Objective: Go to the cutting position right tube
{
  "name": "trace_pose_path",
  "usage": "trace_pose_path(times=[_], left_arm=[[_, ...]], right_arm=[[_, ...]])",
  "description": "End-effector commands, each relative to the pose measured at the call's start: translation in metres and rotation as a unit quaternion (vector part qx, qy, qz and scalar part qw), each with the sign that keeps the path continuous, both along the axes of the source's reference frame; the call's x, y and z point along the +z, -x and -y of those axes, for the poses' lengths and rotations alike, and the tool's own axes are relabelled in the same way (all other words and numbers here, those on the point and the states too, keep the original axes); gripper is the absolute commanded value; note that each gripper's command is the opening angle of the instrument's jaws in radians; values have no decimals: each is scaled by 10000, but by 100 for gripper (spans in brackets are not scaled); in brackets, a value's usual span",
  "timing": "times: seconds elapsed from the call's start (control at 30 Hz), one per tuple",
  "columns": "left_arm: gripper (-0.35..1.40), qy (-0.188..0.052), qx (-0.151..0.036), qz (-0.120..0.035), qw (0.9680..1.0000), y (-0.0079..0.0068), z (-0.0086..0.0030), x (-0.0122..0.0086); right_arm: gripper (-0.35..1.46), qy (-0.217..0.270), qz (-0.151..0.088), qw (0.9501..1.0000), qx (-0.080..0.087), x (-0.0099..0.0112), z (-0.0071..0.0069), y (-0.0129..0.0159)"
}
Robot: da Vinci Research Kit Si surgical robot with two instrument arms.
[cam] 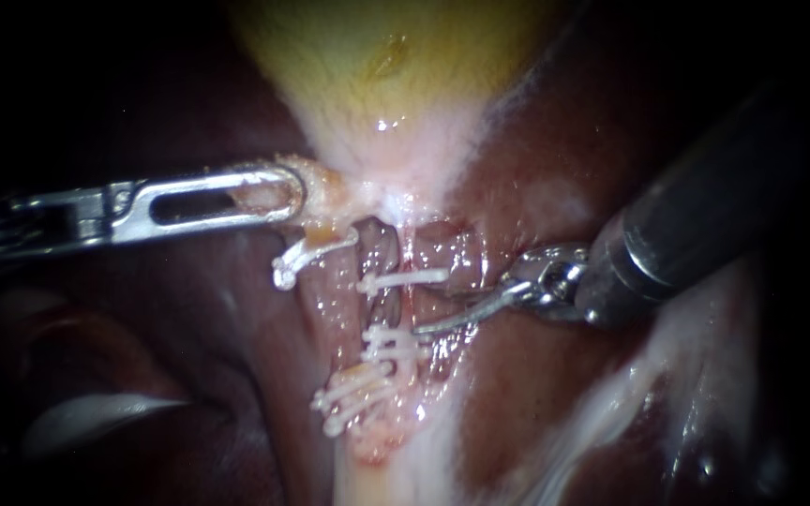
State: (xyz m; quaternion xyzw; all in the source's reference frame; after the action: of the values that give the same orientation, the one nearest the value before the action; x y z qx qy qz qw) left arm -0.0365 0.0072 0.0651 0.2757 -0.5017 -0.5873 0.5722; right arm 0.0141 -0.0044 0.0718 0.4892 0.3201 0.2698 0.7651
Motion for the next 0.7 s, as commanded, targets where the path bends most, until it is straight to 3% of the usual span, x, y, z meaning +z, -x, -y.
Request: trace_pose_path(times=[0.03, 0.47, 0.7], left_arm=[[-35, 0, 0, -1, 10000, 0, 0, 0], [-35, 0, 0, -1, 10000, 0, 0, 0], [-35, 0, 1, 0, 10000, 0, 0, 0]], right_arm=[[141, 4, -17, 10000, 15, 1, 0, -1], [141, -103, -451, 9988, 164, 9, -2, -18], [141, -216, -959, 9950, 170, 10, -2, -26]])
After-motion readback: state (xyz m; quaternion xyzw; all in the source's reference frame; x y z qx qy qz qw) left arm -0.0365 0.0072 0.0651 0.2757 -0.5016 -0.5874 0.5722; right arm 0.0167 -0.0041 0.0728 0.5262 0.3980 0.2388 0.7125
